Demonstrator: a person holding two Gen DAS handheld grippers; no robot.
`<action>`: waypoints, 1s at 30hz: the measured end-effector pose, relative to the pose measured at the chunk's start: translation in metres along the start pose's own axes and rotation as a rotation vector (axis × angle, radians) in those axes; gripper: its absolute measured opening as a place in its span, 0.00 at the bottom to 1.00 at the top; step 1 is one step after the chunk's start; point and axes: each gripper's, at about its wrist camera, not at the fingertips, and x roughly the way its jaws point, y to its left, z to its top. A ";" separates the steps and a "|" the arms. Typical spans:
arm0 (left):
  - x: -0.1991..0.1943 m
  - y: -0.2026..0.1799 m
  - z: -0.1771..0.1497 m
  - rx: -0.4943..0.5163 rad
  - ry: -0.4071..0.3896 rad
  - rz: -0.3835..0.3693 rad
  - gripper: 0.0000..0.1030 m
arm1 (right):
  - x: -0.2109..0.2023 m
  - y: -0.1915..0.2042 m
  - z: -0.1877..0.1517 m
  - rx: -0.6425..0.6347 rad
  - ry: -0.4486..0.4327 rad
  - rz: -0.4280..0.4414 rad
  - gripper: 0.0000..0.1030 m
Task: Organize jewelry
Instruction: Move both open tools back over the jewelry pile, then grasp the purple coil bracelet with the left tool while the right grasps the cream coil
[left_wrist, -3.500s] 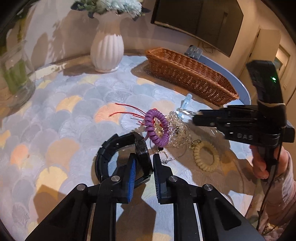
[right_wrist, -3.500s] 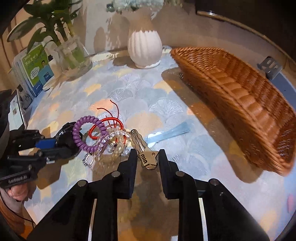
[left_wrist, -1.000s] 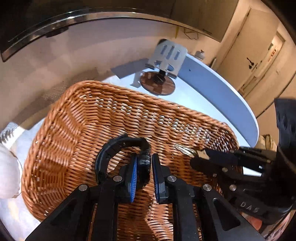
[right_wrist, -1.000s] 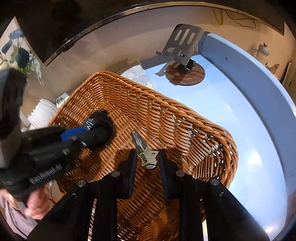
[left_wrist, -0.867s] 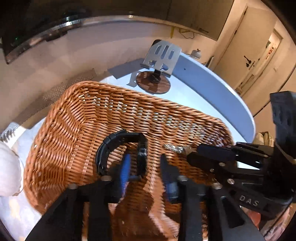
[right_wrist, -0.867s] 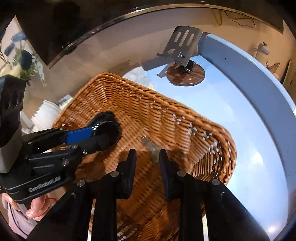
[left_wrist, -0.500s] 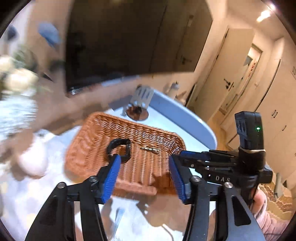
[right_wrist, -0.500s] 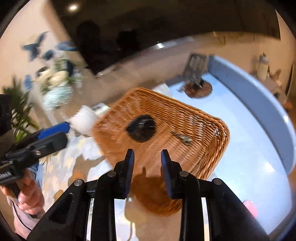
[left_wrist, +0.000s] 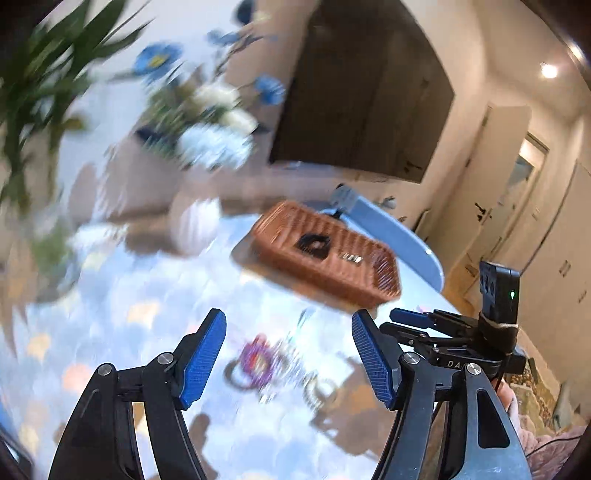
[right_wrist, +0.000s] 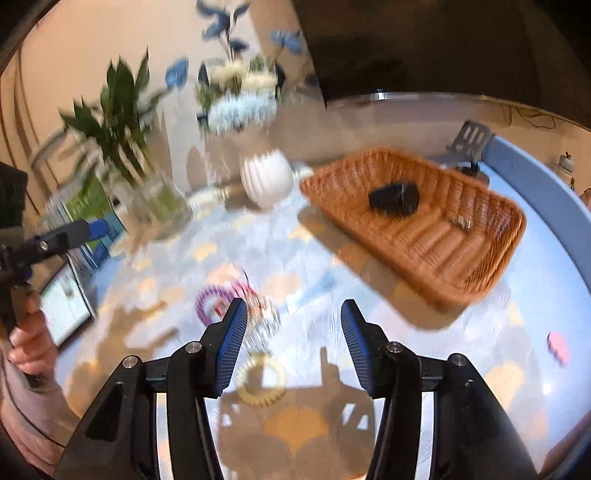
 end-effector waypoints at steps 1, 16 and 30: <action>0.004 0.007 -0.009 -0.013 0.009 0.008 0.70 | 0.004 0.002 -0.009 -0.012 0.011 -0.020 0.54; 0.091 0.054 -0.055 -0.183 0.156 -0.076 0.70 | 0.052 0.032 -0.053 -0.144 0.132 -0.072 0.49; 0.126 0.052 -0.056 -0.155 0.185 -0.026 0.45 | 0.078 0.043 -0.060 -0.196 0.179 -0.103 0.36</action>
